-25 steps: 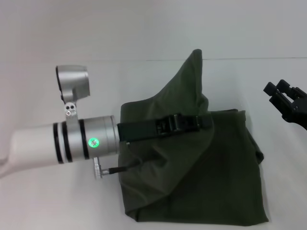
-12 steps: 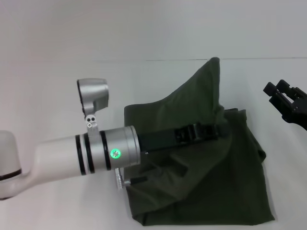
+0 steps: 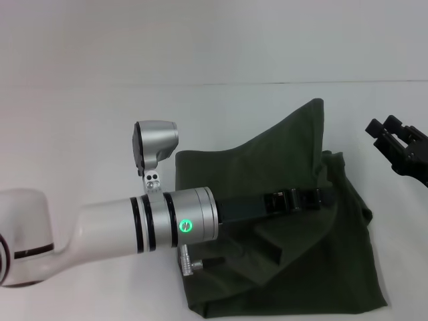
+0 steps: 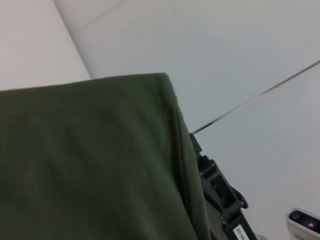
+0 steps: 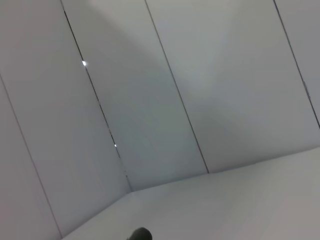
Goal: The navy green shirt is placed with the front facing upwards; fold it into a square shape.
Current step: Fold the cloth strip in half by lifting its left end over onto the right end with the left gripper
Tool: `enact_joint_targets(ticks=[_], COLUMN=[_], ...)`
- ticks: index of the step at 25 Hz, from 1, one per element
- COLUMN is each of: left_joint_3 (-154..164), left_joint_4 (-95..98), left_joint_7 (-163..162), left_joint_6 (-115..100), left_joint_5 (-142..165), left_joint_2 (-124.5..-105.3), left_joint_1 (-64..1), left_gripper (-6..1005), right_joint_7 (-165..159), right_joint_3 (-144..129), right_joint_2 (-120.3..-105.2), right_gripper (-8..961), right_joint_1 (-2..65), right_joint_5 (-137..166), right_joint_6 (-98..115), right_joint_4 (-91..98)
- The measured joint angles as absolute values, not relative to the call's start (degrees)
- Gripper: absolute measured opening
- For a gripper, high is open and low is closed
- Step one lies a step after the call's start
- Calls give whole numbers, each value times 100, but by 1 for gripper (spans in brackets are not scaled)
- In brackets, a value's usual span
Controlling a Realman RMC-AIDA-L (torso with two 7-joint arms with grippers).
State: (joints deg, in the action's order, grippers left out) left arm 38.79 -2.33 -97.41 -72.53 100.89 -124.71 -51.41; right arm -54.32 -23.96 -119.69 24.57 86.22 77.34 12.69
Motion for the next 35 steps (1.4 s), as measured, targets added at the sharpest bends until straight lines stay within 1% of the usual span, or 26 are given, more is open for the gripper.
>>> enact_joint_targets(ticks=[14, 20, 26, 29, 31, 35], left_joint_3=[3537, 3243, 3233, 3254, 3263, 3323], left_joint_4=[-793, -952, -594, -247, 27, 952], left_joint_7=[-9084, -8720, -8939, -9180, -9353, -9822], left_joint_6=[-7232, -7848, -8514, -8599, -8639, -9077], left_joint_5=[10159, 10163, 10215, 10362, 10457, 10845], left_joint_2=[-12471, -12471, -12467, -12457, -12445, -12419], left_joint_1=[-5169, -5032, -4714, -4451, -4281, -3836], left_gripper=[69, 223, 473, 716, 757, 840], right_joint_7=[-5432, -5432, -5432, -5496, -5691, -6572], right_joint_3=[-2381, -2381, -2323, -2312, -2330, -2382], right_joint_2=[-11978, -11978, -11969, -11953, -11940, -11934], right_gripper=[459, 458, 472, 478, 483, 552], right_joint_1=[2463, 2472, 2433, 2411, 2383, 2326], right_joint_5=[8586, 8583, 8578, 8577, 8594, 8897], right_joint_6=[7730, 7716, 7753, 7798, 7829, 7969], right_joint_4=[1303, 1313, 1320, 1345, 1446, 1975])
